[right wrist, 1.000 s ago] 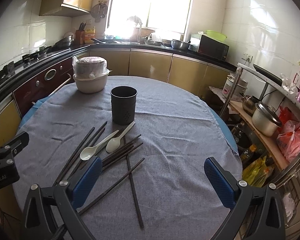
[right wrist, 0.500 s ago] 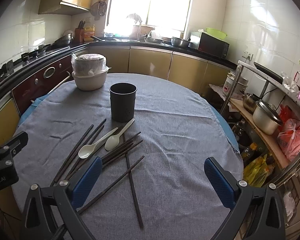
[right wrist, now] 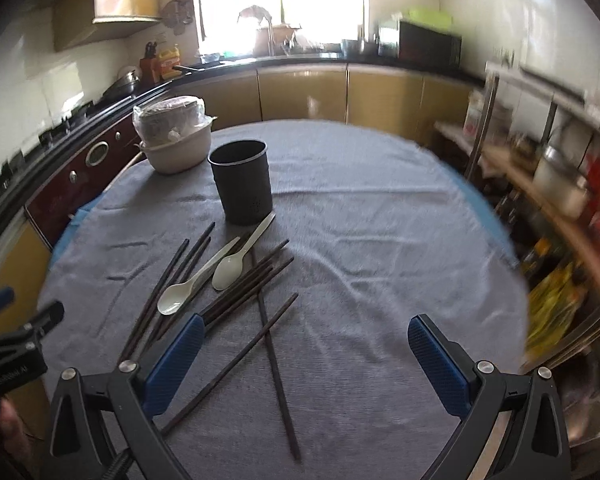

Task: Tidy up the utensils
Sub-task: 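Grasp a white spoon with the right gripper while the left gripper grasps the other spoon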

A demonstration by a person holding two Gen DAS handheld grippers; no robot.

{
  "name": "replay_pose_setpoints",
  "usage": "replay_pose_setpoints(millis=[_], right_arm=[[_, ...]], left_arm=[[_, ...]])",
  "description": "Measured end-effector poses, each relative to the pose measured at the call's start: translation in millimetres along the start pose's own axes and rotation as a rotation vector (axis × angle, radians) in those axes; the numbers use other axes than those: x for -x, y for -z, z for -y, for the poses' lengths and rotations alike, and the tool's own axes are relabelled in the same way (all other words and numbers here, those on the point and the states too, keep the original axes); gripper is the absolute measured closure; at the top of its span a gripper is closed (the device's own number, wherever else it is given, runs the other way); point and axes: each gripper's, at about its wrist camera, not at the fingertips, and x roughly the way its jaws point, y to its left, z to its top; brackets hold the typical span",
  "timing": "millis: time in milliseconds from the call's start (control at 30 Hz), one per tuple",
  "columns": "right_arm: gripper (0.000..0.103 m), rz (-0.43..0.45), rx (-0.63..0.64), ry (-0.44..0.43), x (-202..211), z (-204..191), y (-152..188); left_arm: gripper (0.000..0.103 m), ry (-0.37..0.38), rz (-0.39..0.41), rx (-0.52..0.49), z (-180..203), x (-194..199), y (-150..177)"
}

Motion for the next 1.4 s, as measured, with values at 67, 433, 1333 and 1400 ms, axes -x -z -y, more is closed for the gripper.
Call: replay_pose_setpoints(millis=[67, 433, 1333, 1400], right_arm=[[0.005, -0.029, -0.032, -0.03, -10.8, 5.6, -2.2], [0.019, -0.139, -0.149, -0.168, -57.2, 15.2, 0.5], [0.082, -0.205, -0.141, -0.112, -212.2, -37.3, -86.8], [0.092, -0.201, -0.124, -0.096, -212.2, -39.0, -85.9]], left_arm=[[0.0, 0.018, -0.02, -0.001, 0.2, -8.5, -0.8], [0.009, 0.101, -0.081, -0.081, 18.6, -41.1, 0.6], [0.095, 0.489, -0.225, -0.14, 77.2, -122.4, -25.2], [0.097, 0.496, -0.219, -0.14, 76.9, -122.8, -25.1]])
